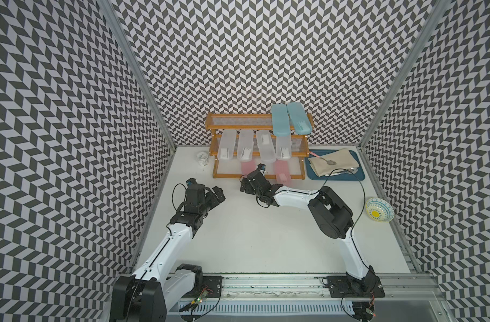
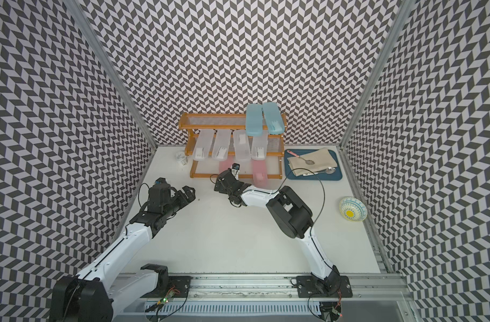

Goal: Place the pencil cases on the shelf according to color
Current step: Place the pencil case on the shelf.

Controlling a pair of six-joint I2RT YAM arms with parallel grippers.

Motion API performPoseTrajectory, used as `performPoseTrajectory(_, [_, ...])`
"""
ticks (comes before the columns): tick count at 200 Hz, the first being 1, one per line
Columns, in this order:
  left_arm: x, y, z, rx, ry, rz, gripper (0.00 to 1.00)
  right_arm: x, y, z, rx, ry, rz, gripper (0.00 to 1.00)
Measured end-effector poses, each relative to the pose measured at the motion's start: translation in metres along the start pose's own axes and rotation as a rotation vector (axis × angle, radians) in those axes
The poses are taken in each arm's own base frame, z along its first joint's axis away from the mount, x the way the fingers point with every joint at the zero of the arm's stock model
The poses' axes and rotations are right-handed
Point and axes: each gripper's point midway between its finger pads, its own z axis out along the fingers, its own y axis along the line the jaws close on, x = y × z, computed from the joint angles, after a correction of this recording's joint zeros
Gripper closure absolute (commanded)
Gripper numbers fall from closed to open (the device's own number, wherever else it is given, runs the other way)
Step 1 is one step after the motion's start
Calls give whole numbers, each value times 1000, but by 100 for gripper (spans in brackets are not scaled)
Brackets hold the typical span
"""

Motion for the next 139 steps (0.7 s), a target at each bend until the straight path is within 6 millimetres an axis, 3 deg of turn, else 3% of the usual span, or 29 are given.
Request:
performPoseTrajectory(26, [-1,-3,-7,22,-13,-17,0,-4,-4,-24,-7,-1,3,5])
performPoseTrajectory(65, [-6,-13,-21,86,-41,-43,0,-15,-1,-48,-33,-27,0,28])
performPoseTrajectory(99, [4,-12,-17,98,-2,-53,0,-2,-10,-43,-20,4,-26,45])
performPoseTrajectory(139, [18,-6,-8,85,46,-56,0,14,-9,-20,-30,49,-47,48])
